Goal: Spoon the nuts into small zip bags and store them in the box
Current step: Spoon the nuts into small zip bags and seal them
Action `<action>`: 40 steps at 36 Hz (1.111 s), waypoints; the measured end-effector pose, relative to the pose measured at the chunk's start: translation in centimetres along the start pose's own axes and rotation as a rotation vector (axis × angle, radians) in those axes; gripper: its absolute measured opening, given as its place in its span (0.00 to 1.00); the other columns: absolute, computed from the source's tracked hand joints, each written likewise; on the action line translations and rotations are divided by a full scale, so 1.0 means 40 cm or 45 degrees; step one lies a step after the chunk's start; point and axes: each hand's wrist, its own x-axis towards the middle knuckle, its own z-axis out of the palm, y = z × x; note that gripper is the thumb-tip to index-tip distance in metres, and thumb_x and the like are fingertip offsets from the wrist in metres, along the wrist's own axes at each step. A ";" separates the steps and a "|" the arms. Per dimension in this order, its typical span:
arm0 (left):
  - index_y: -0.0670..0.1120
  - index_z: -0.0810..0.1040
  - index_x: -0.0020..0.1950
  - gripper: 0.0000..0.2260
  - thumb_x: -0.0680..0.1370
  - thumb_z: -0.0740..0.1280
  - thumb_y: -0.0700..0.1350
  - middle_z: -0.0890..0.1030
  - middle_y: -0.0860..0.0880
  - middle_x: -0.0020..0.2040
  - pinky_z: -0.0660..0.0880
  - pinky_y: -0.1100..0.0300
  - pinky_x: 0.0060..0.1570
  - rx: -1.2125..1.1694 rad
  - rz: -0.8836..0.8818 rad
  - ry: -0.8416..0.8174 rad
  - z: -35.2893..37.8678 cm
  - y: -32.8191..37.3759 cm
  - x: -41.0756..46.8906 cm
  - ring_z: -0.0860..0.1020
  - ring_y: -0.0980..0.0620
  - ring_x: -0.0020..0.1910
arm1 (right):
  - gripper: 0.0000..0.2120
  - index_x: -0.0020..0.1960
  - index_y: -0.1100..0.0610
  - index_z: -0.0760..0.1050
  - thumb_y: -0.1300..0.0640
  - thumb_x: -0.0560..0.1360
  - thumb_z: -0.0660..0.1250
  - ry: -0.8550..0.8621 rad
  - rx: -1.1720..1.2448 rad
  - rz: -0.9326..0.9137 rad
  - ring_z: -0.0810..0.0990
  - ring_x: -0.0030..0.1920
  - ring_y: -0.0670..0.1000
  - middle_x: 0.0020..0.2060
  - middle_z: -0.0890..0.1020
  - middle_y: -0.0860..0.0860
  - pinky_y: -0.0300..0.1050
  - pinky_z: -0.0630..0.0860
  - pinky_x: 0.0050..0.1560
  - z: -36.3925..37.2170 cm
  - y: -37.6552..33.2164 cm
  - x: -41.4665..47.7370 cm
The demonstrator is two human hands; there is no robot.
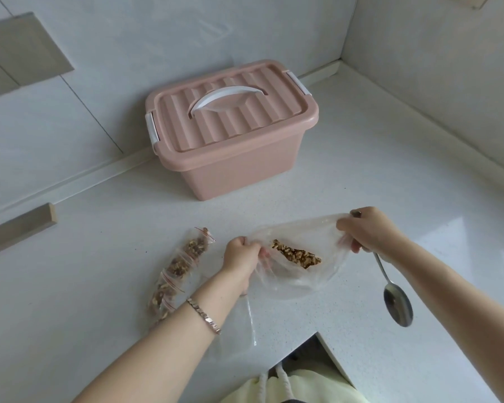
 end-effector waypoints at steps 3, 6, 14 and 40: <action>0.49 0.65 0.38 0.11 0.77 0.61 0.38 0.72 0.51 0.33 0.71 0.62 0.33 0.011 0.073 -0.042 -0.006 0.013 -0.014 0.78 0.56 0.25 | 0.08 0.31 0.59 0.64 0.63 0.69 0.59 -0.025 -0.017 0.030 0.58 0.21 0.49 0.17 0.72 0.53 0.37 0.55 0.21 -0.007 0.009 -0.009; 0.53 0.64 0.39 0.15 0.73 0.69 0.40 0.71 0.54 0.41 0.71 0.59 0.38 0.140 0.172 -0.143 -0.021 0.024 -0.025 0.76 0.53 0.38 | 0.08 0.32 0.59 0.64 0.64 0.69 0.59 -0.080 -0.004 0.063 0.58 0.18 0.48 0.16 0.70 0.52 0.35 0.53 0.20 -0.019 0.018 -0.021; 0.58 0.67 0.59 0.27 0.71 0.59 0.29 0.63 0.49 0.57 0.69 0.69 0.26 0.777 0.612 -0.193 -0.076 0.052 -0.042 0.72 0.56 0.40 | 0.05 0.37 0.60 0.68 0.62 0.71 0.59 -0.307 -0.136 0.205 0.61 0.14 0.44 0.19 0.73 0.50 0.33 0.53 0.18 -0.014 0.029 -0.046; 0.51 0.75 0.56 0.09 0.76 0.65 0.46 0.66 0.46 0.59 0.72 0.52 0.56 1.275 0.432 -0.011 0.070 -0.087 -0.029 0.73 0.43 0.54 | 0.10 0.57 0.52 0.72 0.60 0.77 0.58 -0.276 -1.262 -0.654 0.72 0.38 0.51 0.35 0.70 0.48 0.37 0.62 0.28 0.235 0.056 0.031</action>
